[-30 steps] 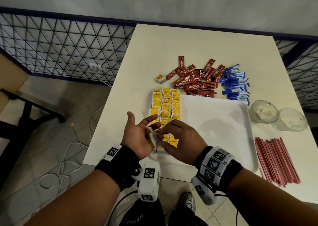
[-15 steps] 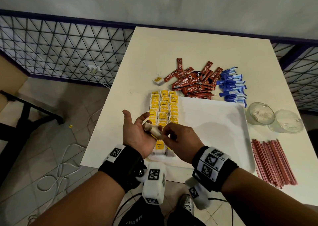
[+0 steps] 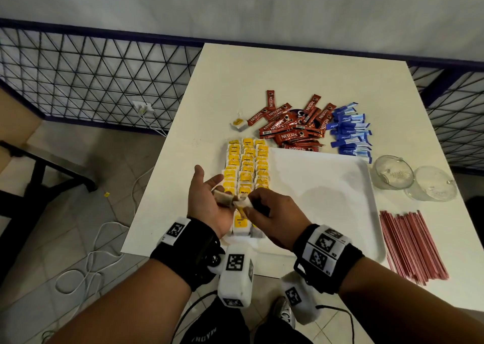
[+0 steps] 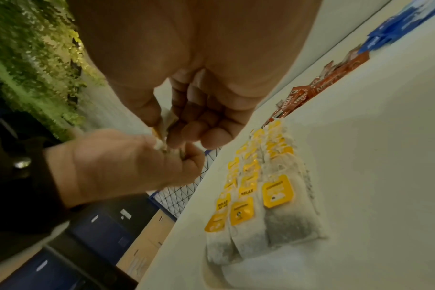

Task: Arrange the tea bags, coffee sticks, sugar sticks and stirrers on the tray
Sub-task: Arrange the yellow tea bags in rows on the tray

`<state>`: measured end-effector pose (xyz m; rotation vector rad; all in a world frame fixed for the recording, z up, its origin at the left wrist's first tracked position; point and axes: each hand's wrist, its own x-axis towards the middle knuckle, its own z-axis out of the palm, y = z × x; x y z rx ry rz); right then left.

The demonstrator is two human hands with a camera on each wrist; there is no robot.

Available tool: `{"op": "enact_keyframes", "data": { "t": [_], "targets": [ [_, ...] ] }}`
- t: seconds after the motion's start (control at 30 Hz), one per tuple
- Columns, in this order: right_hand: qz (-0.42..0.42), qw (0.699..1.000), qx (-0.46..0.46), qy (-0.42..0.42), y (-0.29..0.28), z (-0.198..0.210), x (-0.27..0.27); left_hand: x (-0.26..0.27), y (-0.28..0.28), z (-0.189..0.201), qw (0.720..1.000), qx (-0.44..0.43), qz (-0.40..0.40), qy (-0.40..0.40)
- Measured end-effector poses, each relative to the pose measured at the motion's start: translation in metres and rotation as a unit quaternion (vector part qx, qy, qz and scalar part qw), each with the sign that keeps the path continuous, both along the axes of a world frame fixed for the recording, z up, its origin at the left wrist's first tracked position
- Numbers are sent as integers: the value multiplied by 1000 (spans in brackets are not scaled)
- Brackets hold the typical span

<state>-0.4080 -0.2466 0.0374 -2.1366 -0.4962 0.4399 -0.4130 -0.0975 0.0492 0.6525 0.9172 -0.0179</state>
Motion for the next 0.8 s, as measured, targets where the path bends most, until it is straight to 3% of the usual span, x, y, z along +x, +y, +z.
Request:
{"op": "enact_keyframes", "data": {
  "t": [0.07, 0.17, 0.27, 0.4, 0.43, 0.53, 0.57, 0.63, 0.67, 0.7, 0.8],
  "targets": [
    [-39, 998, 38, 28, -3, -1, 2, 0, 6, -6, 997, 70, -27, 22],
    [-81, 990, 94, 73, -6, 4, 6, -11, 12, -10, 974, 138, -176, -46],
    [-92, 983, 130, 87, -7, 7, 9, -23, 9, -8, 897, 269, -319, -148],
    [-109, 984, 114, 83, -7, 1, 9, -22, 9, -5, 810, 457, -320, -179],
    [-124, 984, 104, 69, -9, 0, 9, -20, 11, -2, 763, 521, -330, -196],
    [-141, 985, 97, 17, -17, 0, 11, -14, 20, 15, 570, 679, -393, -244],
    [-121, 988, 91, -8, -18, 2, 11, -11, 22, 20, 528, 695, -419, -250],
    [-72, 992, 77, -65, -16, 6, 11, -6, 25, 26, 481, 704, -458, -252],
    [-62, 992, 70, -82, -14, 8, 11, -4, 25, 27, 477, 702, -464, -254],
    [-62, 993, 68, -78, -12, 9, 11, -4, 25, 27, 491, 694, -460, -257],
    [-73, 994, 76, -5, -9, 8, 12, -7, 26, 18, 585, 643, -443, -219]
  ]
}}
